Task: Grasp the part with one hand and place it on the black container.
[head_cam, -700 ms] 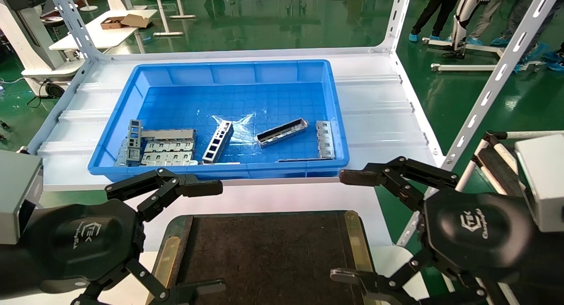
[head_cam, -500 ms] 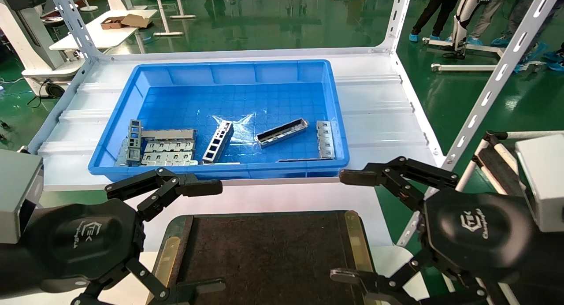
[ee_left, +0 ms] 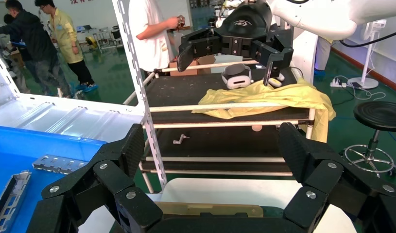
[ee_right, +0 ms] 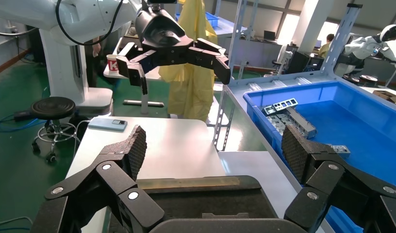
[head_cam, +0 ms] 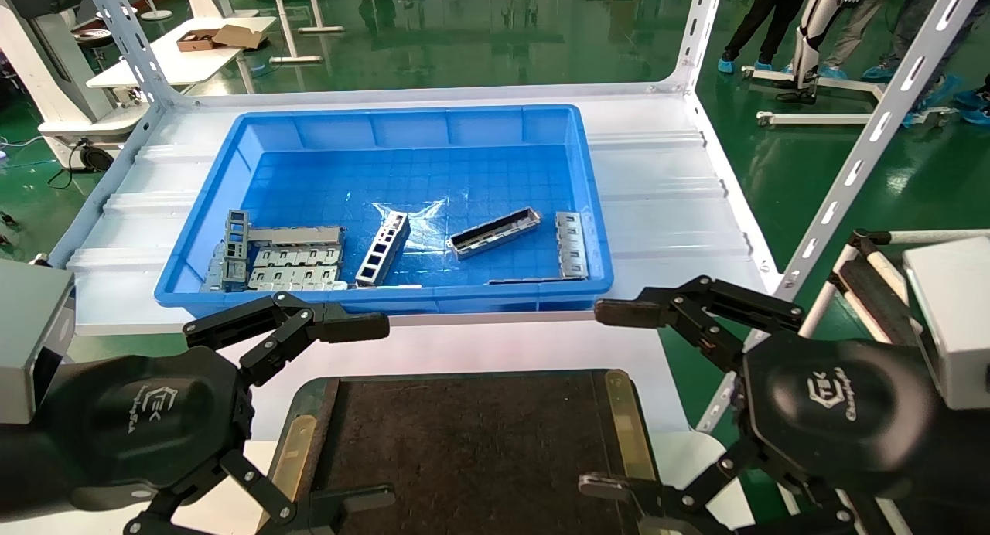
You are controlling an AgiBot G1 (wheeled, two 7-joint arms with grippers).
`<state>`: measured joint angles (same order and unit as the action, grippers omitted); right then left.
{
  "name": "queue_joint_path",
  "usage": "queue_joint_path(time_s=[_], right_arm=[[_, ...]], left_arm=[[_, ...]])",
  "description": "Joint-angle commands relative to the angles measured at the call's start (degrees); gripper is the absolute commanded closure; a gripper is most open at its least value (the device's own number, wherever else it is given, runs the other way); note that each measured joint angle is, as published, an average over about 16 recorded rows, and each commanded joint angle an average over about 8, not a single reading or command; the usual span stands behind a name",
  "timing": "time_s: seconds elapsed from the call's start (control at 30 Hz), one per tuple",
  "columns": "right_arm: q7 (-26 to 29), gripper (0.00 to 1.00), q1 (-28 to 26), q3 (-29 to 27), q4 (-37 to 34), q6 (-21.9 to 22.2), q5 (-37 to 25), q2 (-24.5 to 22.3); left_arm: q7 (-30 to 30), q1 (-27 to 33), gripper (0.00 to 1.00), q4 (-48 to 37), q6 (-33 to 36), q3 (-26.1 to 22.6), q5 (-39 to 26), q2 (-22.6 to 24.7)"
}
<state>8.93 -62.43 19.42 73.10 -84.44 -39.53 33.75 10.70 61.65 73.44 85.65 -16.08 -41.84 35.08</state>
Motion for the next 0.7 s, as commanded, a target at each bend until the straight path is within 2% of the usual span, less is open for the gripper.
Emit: queue_joint_path(time_s=[0.03,0.7], right_arm=[[0.10,0.00,0.05,-0.19,0.03,-0.07,-0.13,0.07],[1.13,0.00,0.54,-2.12,0.30,-0.78,-1.45,0.79]], left_arm=[[0.00,0.00,0.00,0.01,0.00,0.00,0.00,0.00],[0.03,-0.05,0.00,0.09,0.03,0.04,-0.01,-0.04]])
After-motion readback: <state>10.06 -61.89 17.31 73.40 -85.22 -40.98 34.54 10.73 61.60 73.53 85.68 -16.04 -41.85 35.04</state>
